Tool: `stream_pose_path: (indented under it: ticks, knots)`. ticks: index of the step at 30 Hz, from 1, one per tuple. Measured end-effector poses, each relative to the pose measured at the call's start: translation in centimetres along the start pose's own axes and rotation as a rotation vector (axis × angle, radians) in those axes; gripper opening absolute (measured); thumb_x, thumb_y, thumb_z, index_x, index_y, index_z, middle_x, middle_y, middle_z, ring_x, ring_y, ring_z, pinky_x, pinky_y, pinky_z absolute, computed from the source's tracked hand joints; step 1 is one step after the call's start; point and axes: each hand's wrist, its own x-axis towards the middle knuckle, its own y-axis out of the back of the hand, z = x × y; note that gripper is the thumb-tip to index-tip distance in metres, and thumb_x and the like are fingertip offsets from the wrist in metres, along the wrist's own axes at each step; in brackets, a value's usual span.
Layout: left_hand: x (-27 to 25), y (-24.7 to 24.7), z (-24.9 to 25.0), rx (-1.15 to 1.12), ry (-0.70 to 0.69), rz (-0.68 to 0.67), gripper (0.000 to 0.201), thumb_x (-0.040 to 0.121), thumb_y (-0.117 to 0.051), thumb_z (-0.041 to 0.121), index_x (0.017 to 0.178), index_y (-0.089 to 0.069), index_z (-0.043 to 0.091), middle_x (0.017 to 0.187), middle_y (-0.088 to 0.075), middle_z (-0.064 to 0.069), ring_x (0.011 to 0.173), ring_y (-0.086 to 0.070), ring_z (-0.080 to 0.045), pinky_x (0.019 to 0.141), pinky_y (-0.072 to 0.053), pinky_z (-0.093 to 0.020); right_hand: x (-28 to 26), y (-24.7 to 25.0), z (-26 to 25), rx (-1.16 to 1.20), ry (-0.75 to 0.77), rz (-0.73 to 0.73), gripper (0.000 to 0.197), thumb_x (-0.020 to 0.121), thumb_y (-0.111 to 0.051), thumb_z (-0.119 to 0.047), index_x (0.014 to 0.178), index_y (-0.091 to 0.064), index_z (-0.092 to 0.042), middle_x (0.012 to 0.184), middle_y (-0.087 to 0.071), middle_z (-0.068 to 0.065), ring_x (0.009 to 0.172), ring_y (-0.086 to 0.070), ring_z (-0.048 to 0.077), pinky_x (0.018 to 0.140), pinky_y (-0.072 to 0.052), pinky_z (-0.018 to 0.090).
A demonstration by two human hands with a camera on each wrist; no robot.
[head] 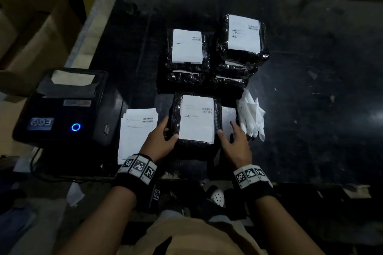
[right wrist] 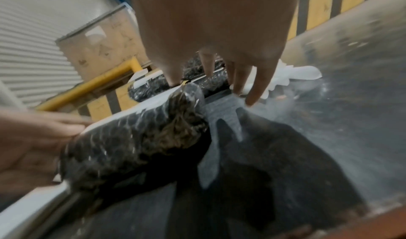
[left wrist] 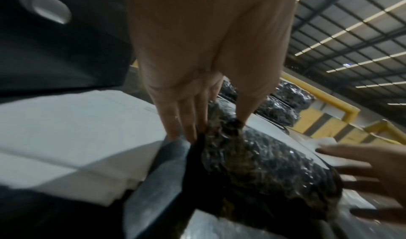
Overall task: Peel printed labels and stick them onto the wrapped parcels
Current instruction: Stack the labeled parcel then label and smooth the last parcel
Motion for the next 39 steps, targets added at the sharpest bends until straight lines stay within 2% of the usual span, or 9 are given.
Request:
stream_pose_path:
  ticks: [2, 6, 11, 16, 21, 28, 32, 36, 39]
  knots:
    - [-0.1, 0.0, -0.1, -0.058, 0.038, 0.003, 0.065, 0.090, -0.061, 0.032, 0.147, -0.030, 0.030, 0.131, -0.056, -0.001, 0.117, -0.055, -0.017, 0.102, -0.044, -0.033, 0.2, -0.2, -0.2, 0.084, -0.036, -0.030, 0.069, 0.088, -0.050, -0.062, 0.146, -0.035, -0.029, 0.150, -0.041, 0.000, 0.134, -0.044, 0.019, 0.109, -0.037, 0.045]
    - [0.0, -0.7, -0.5, -0.090, 0.027, -0.033, 0.049, 0.091, -0.058, 0.036, 0.138, -0.046, 0.028, 0.132, -0.058, 0.004, 0.122, -0.053, -0.014, 0.105, -0.042, -0.036, 0.7, -0.9, -1.1, 0.103, -0.049, -0.139, 0.056, 0.091, -0.047, -0.057, 0.136, -0.048, -0.024, 0.131, -0.060, 0.006, 0.117, -0.057, 0.024, 0.102, -0.043, 0.040]
    - [0.3, -0.7, -0.4, -0.079, 0.061, -0.060, 0.058, 0.092, -0.058, 0.038, 0.145, -0.037, 0.025, 0.142, -0.050, 0.002, 0.129, -0.047, -0.016, 0.110, -0.038, -0.037, 1.3, -1.4, -1.9, 0.273, -0.033, -0.177, 0.029, 0.094, -0.055, -0.034, 0.115, -0.059, -0.014, 0.107, -0.067, 0.004, 0.099, -0.063, 0.020, 0.084, -0.044, 0.029]
    - [0.9, -0.1, -0.6, -0.088, 0.071, -0.085, 0.057, 0.095, -0.053, 0.036, 0.147, -0.034, 0.022, 0.146, -0.044, 0.001, 0.133, -0.043, -0.017, 0.112, -0.035, -0.039, 1.7, -1.8, -2.3, 0.475, -0.076, -0.216, 0.026, 0.091, -0.063, -0.029, 0.109, -0.064, -0.010, 0.092, -0.067, -0.003, 0.089, -0.063, 0.015, 0.083, -0.048, 0.029]
    - [0.9, 0.2, -1.4, -0.134, 0.038, -0.116, 0.047, 0.095, -0.053, 0.037, 0.140, -0.044, 0.027, 0.136, -0.055, 0.004, 0.124, -0.051, -0.015, 0.109, -0.040, -0.041, 1.4, -2.3, -2.8, 0.566, -0.032, -0.170, 0.029, 0.090, -0.065, -0.026, 0.115, -0.063, -0.011, 0.093, -0.068, -0.004, 0.086, -0.063, 0.009, 0.075, -0.048, 0.020]
    - [-0.1, 2.0, -1.6, -0.153, -0.018, -0.128, 0.047, 0.093, -0.054, 0.042, 0.138, -0.047, 0.028, 0.130, -0.059, 0.007, 0.121, -0.054, -0.011, 0.106, -0.042, -0.035, -0.1, -2.3, -3.5, 0.650, -0.020, -0.135, 0.034, 0.086, -0.070, -0.032, 0.115, -0.065, -0.014, 0.104, -0.072, 0.005, 0.099, -0.069, 0.021, 0.092, -0.054, 0.043]
    - [-2.3, 3.8, -2.3, -0.261, -0.086, -0.076, 0.040, 0.093, -0.056, 0.037, 0.133, -0.051, 0.032, 0.113, -0.063, 0.009, 0.104, -0.061, -0.008, 0.091, -0.052, -0.032, -1.5, -2.1, -4.8, 0.775, -0.007, -0.130, 0.039, 0.087, -0.069, -0.025, 0.124, -0.060, -0.017, 0.108, -0.072, 0.005, 0.101, -0.070, 0.021, 0.082, -0.057, 0.034]
    - [-5.2, 5.9, -6.8, -0.313, -0.109, -0.037, 0.029, 0.087, -0.064, 0.042, 0.116, -0.062, 0.037, 0.094, -0.069, 0.002, 0.083, -0.063, -0.010, 0.077, -0.052, -0.023, -1.8, -1.8, -7.3, 0.877, 0.042, -0.122, 0.054, 0.085, -0.072, -0.028, 0.133, -0.048, -0.033, 0.116, -0.069, 0.003, 0.102, -0.070, 0.021, 0.089, -0.055, 0.048]
    - [-7.9, 6.8, -10.6, -0.274, -0.089, 0.006, 0.022, 0.089, -0.064, 0.012, 0.097, -0.065, 0.032, 0.073, -0.073, 0.004, 0.066, -0.064, -0.005, 0.062, -0.048, -0.012, -1.0, -1.1, -10.0, 0.937, 0.093, -0.093, 0.054, 0.088, -0.069, -0.021, 0.135, -0.046, -0.034, 0.116, -0.068, -0.001, 0.103, -0.069, 0.017, 0.092, -0.053, 0.050]
